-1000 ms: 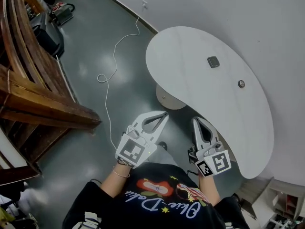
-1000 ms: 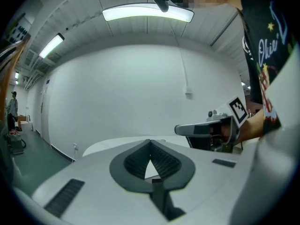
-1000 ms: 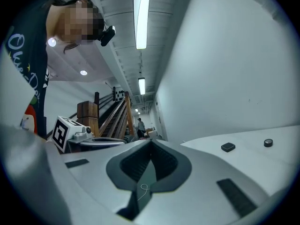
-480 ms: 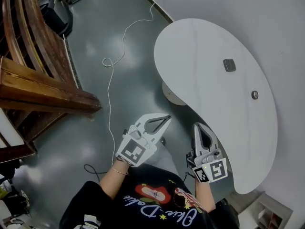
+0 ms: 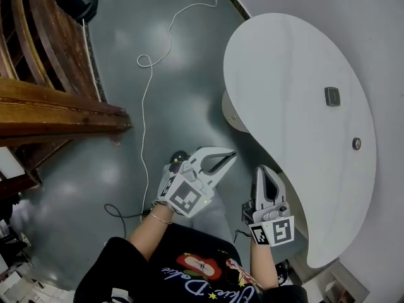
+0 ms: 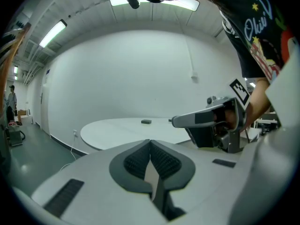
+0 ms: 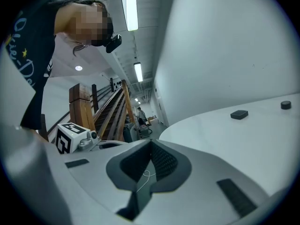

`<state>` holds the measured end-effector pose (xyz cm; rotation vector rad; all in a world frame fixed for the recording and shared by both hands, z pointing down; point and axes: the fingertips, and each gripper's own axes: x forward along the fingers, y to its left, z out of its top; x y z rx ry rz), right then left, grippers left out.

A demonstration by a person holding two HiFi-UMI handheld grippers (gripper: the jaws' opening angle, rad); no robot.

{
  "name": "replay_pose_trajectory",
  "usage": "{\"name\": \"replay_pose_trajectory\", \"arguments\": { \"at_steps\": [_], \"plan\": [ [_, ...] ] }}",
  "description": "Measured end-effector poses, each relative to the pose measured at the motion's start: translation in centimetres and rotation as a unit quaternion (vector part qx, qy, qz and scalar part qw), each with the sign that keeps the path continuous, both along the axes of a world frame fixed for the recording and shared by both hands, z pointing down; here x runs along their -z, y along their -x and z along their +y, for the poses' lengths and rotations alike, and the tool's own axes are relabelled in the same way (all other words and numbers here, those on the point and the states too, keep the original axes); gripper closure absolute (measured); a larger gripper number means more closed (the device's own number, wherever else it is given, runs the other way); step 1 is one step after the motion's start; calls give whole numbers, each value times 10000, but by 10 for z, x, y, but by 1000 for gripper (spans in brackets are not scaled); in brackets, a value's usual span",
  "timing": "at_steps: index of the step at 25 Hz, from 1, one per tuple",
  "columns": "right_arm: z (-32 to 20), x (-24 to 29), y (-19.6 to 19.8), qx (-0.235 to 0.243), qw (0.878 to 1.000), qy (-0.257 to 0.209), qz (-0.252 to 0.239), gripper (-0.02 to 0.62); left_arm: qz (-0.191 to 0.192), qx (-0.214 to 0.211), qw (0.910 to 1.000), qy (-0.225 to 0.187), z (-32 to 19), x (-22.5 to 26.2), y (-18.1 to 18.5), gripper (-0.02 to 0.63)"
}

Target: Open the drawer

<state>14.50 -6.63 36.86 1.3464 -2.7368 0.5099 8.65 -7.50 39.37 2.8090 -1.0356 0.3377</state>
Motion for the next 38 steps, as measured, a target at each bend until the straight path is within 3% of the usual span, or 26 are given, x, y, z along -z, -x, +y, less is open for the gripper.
{"name": "replay_pose_trajectory", "arguments": {
  "at_steps": [16,22,32,35,38],
  "plan": [
    [-41,-97,35,-190,9986,489,106,595,54,-149,9998,104,-56,-111,12,604],
    [-46,-115,41,-179,9982,553,158,595,268,-107,9992,260,-72,-139,11,603],
    [-44,-136,41,-319,9968,714,173,595,238,-36,9989,395,-82,-184,11,601],
    [-46,-138,42,-356,9965,730,173,595,165,-56,9987,482,-85,-198,10,548],
    [-45,-141,41,-361,9963,766,170,595,128,-41,9984,543,-90,-209,8,546]
  ]
}}
